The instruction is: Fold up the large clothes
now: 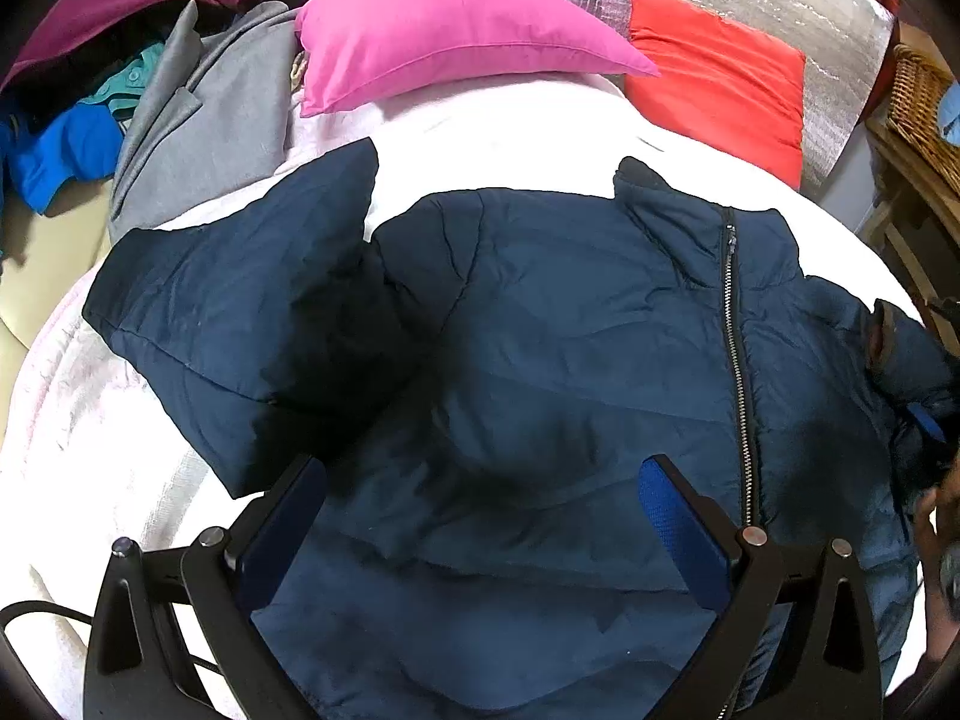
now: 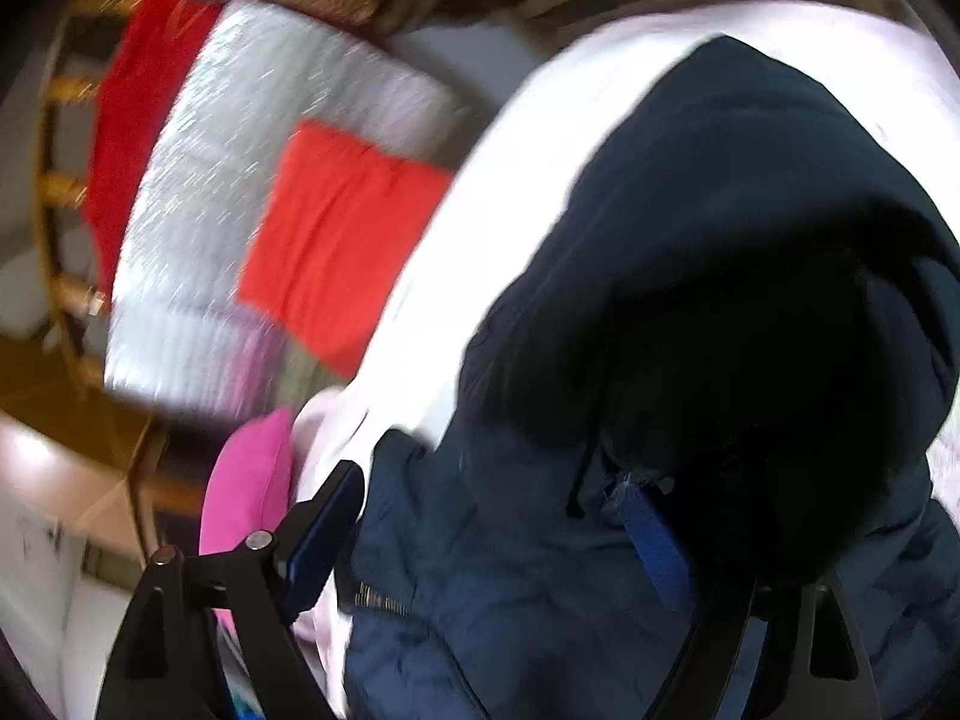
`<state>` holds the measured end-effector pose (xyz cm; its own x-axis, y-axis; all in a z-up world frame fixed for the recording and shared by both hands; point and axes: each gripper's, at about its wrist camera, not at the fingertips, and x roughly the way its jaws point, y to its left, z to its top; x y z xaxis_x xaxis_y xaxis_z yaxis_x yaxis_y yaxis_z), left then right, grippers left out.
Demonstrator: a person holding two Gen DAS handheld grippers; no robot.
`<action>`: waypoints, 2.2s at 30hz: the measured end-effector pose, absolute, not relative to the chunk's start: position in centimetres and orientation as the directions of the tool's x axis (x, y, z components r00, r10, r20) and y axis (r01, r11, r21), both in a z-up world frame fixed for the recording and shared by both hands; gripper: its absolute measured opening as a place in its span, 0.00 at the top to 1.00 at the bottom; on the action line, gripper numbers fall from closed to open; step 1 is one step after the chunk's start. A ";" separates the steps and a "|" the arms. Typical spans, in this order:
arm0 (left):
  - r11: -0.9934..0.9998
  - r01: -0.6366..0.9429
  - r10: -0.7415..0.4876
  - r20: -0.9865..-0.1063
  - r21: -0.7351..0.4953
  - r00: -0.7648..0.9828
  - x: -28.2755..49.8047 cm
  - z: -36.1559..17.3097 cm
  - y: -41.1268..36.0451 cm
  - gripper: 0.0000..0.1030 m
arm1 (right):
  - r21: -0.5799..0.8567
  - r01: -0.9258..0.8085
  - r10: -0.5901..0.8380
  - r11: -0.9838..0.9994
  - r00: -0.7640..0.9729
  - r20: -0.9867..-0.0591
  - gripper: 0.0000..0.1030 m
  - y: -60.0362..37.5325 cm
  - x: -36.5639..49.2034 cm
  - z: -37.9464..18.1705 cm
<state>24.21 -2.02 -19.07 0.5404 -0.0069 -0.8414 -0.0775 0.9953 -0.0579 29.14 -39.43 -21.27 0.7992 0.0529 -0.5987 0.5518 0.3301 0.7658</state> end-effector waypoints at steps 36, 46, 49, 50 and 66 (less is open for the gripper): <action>0.942 0.110 -0.323 -0.764 -0.317 0.559 23.0 -16.9 -2.2 0.00 | 0.815 0.109 0.369 0.570 0.852 -0.372 0.25 -35.3 17.8 -18.1; 0.913 0.319 -0.400 -0.715 -0.255 0.574 22.4 -17.1 -11.4 0.00 | 0.898 0.237 0.251 0.372 0.905 -0.343 0.25 -42.7 14.7 -20.8; 0.914 0.353 -0.384 -0.716 -0.202 0.583 22.7 -17.8 -14.0 0.00 | 0.911 0.255 0.230 0.325 0.913 -0.337 0.25 -43.9 14.3 -22.2; 0.916 0.358 -0.371 -0.717 -0.180 0.590 22.8 -18.0 -14.7 0.00 | 0.914 0.258 0.236 0.313 0.911 -0.338 0.25 -44.0 14.2 -22.8; 0.946 0.278 -0.314 -0.686 -0.167 0.657 24.7 -17.0 -11.9 0.86 | 0.901 0.296 0.295 0.317 0.872 -0.390 0.29 -44.6 14.5 -26.5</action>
<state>24.68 -11.90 -17.04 0.6570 -0.3136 -0.6856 0.2775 0.9461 -0.1668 14.49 -44.55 -26.48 0.8724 0.2947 -0.3900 0.2959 0.3168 0.9012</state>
